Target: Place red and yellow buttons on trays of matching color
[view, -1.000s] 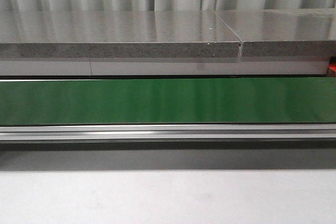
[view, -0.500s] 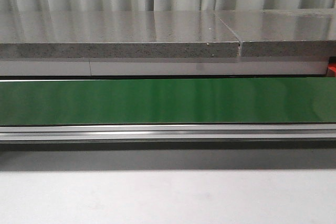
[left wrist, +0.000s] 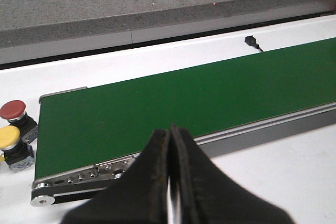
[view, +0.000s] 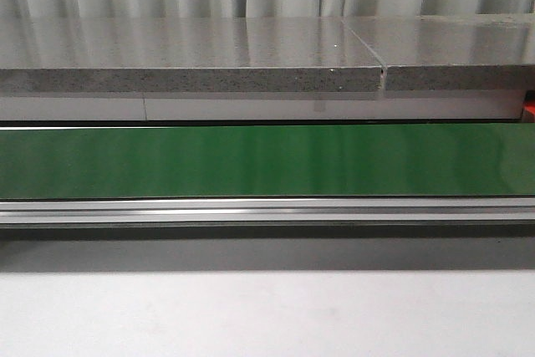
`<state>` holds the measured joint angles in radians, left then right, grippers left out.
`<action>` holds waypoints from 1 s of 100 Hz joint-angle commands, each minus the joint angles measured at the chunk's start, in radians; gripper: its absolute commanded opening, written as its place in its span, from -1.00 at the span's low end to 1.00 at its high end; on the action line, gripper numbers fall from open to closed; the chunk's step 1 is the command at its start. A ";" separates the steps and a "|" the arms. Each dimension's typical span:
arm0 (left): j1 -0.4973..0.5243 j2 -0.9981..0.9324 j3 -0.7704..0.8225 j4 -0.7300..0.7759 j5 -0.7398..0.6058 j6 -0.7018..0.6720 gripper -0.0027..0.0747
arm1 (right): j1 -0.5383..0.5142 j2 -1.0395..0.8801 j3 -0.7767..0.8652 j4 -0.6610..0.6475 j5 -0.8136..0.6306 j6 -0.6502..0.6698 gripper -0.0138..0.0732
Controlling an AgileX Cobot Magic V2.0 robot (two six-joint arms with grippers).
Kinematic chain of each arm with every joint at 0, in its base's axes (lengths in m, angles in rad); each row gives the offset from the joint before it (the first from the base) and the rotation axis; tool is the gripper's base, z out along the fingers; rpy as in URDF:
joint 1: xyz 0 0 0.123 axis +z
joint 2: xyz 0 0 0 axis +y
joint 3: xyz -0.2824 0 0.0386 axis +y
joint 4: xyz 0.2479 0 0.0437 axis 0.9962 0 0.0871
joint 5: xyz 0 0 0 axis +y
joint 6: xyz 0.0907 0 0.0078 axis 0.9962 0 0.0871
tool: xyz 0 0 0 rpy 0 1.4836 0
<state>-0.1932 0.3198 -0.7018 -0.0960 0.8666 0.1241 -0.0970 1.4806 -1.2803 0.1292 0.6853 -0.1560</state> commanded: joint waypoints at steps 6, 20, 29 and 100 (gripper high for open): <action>-0.006 0.011 -0.022 -0.016 -0.066 -0.003 -0.99 | 0.018 -0.129 0.070 -0.004 -0.079 -0.010 -0.84; -0.006 0.011 -0.022 -0.016 -0.066 -0.003 -0.99 | 0.048 -0.239 0.179 -0.004 -0.086 -0.010 -0.84; -0.006 0.011 -0.022 -0.016 -0.066 -0.003 -0.99 | 0.066 -0.319 0.250 -0.004 -0.092 -0.010 -0.84; -0.006 0.011 -0.022 -0.008 -0.146 -0.003 -0.99 | 0.105 -0.926 0.601 -0.004 -0.122 -0.009 -0.84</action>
<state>-0.1932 0.3198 -0.7018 -0.0960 0.8283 0.1241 0.0060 0.5808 -0.6580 0.1292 0.6282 -0.1560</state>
